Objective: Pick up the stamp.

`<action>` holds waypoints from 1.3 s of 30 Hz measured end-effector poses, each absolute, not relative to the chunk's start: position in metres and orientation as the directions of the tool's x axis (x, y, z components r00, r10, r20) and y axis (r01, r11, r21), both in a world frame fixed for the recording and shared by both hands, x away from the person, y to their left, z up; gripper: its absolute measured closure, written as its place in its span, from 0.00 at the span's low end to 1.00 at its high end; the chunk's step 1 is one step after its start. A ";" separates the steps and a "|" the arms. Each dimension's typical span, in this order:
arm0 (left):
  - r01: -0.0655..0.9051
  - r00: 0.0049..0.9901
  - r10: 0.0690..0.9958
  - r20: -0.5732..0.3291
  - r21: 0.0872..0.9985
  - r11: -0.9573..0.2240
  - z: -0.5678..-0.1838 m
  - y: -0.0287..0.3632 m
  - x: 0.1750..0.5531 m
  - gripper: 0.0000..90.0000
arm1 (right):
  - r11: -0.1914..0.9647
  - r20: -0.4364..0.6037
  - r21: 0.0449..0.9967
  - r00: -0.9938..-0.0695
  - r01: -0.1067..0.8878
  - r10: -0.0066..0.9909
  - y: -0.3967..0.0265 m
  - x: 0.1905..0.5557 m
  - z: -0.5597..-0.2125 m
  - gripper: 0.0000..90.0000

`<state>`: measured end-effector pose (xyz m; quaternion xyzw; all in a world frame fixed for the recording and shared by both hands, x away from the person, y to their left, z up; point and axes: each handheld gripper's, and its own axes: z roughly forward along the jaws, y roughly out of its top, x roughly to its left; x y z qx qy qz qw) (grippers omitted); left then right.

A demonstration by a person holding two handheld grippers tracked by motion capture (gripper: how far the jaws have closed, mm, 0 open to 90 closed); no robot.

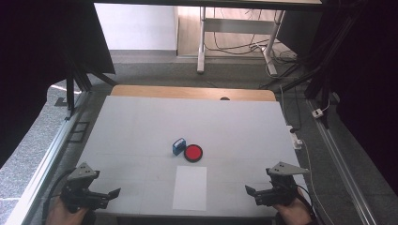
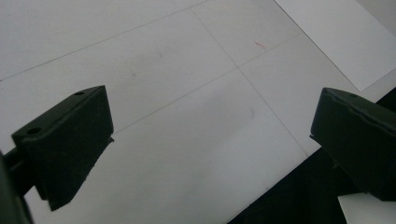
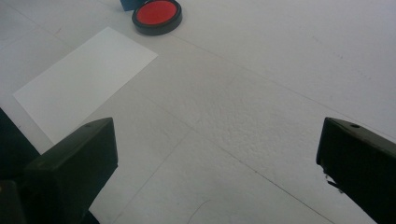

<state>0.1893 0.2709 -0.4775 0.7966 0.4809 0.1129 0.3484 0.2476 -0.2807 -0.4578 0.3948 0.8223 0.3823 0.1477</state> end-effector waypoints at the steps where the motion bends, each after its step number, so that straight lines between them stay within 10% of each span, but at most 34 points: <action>1: 0.688 0.512 0.844 -0.159 0.664 -0.292 -0.478 0.271 0.189 0.00 | 0.398 0.058 0.744 -0.645 0.536 0.762 -0.281 0.248 -0.458 0.00; 39: 0.612 0.610 0.766 -0.201 0.734 -0.294 -0.473 0.257 0.210 0.00 | 0.415 0.060 0.733 -0.659 0.539 0.750 -0.279 0.249 -0.459 0.00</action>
